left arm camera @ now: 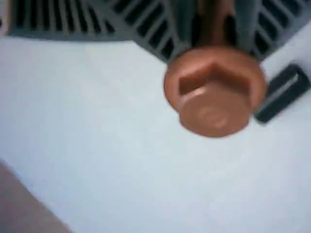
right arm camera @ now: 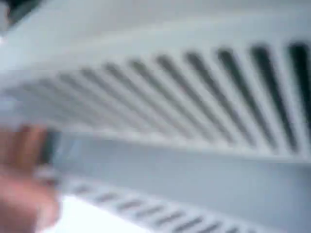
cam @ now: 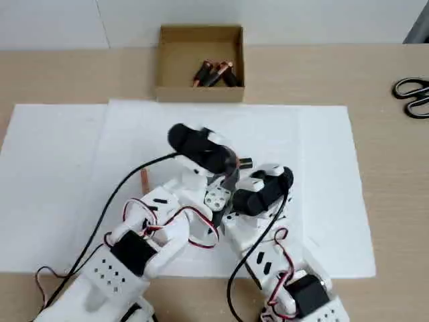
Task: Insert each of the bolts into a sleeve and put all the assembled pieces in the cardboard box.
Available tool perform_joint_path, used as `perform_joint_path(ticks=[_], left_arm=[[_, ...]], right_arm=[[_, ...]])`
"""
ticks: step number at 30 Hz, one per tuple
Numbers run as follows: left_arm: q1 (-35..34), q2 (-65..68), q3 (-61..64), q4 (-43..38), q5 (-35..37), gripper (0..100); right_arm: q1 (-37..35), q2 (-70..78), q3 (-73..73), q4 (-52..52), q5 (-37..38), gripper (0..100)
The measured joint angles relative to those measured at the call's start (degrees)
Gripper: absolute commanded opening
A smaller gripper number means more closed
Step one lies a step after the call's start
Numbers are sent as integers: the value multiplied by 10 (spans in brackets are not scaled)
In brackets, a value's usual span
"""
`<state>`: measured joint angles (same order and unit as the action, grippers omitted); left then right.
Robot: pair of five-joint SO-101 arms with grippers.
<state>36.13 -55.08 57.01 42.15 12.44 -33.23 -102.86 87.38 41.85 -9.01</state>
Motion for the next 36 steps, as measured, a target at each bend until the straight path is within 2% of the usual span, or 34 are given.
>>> perform_joint_path(ticks=[5, 9, 11, 17, 22, 26, 30, 32, 36], left_arm=[[0, 0, -35, 76, -4, 39], [-3, 1, -75, 136, -32, 236], [-18, 1, -98, 176, -62, 287], [-54, 0, -164, 240, -98, 291], [-157, 0, -248, 313, -98, 291], [-290, 0, -293, 362, -100, 291], [-406, 0, -295, 371, -121, 291], [-436, 0, -292, 371, -123, 291], [-450, 0, -277, 371, -124, 291]], right_arm=[[-1, -2, 0, 0, 1, 4], [2, -3, -1, -2, 1, 4], [1, -1, 2, -1, 1, 4], [2, -2, 1, -1, 1, 4], [6, -2, 1, -1, 1, 4], [73, -1, -15, 2, 1, 4], [132, 52, -94, 23, 14, 4], [147, 107, -156, 23, 18, 4], [155, 291, -327, 4, 21, 4]])
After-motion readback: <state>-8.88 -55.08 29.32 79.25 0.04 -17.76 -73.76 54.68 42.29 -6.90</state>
